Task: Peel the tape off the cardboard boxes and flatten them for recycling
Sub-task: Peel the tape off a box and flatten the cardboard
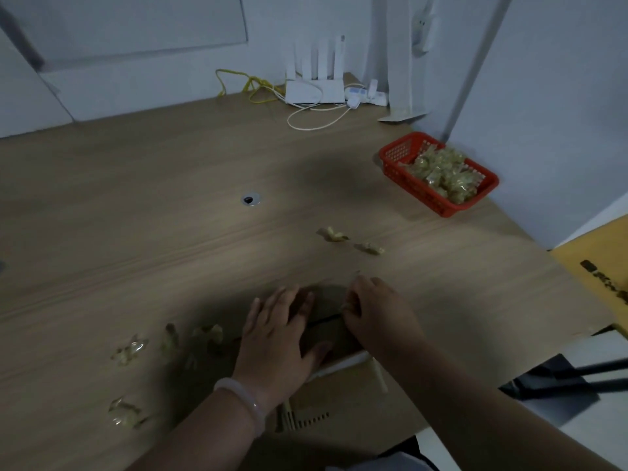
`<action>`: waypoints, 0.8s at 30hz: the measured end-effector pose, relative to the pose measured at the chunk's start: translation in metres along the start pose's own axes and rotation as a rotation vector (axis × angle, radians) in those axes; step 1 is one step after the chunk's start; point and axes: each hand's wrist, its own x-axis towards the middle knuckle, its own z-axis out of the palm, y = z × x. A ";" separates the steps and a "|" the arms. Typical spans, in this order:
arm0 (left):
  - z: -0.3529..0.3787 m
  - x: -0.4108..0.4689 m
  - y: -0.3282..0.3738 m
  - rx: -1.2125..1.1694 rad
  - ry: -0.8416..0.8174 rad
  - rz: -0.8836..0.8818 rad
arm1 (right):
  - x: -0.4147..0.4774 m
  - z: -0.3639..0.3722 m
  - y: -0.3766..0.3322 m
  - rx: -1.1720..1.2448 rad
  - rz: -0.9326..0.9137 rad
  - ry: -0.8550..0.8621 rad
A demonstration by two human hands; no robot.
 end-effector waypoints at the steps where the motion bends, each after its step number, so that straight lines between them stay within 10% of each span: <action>1: 0.000 0.000 0.000 -0.010 -0.001 -0.001 | 0.000 -0.002 0.003 0.030 0.005 0.002; 7: 0.000 0.001 -0.004 -0.028 -0.011 0.010 | 0.001 -0.016 0.037 0.329 0.248 0.167; 20: -0.001 0.001 -0.001 0.008 -0.035 -0.006 | -0.017 -0.005 0.036 0.001 -0.303 0.182; 24: -0.001 0.001 0.000 -0.004 -0.034 -0.015 | -0.017 -0.002 0.032 0.259 -0.008 0.168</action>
